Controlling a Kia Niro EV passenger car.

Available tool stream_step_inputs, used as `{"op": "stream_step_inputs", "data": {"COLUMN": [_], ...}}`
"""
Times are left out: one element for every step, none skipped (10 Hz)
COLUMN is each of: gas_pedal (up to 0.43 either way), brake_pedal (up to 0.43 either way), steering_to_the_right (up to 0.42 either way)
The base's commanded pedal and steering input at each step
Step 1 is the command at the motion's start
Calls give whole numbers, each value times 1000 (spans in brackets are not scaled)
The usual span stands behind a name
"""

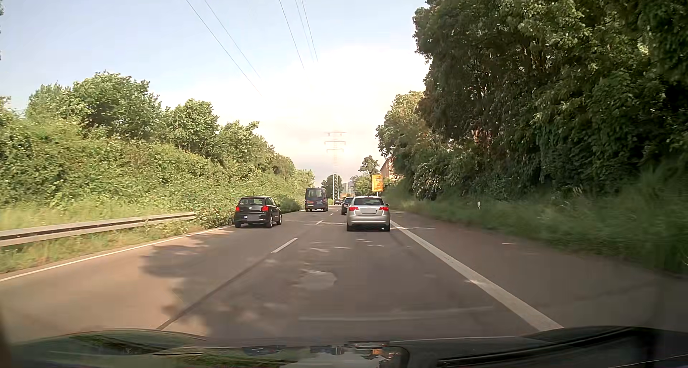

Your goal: Follow the waypoints while adhering to traffic rules and regulations

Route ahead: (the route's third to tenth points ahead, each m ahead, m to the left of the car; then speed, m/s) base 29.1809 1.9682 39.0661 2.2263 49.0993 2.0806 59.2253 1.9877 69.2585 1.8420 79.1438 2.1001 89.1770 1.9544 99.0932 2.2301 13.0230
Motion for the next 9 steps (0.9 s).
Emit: {"op": "stream_step_inputs", "data": {"gas_pedal": [130, 130, 130, 130, 130, 130, 130, 130, 130], "brake_pedal": [0, 0, 0, 0, 0, 0, 0, 0, 0], "steering_to_the_right": [-1, -1, -1, 0, 0, -1, -3, -3, -3]}}
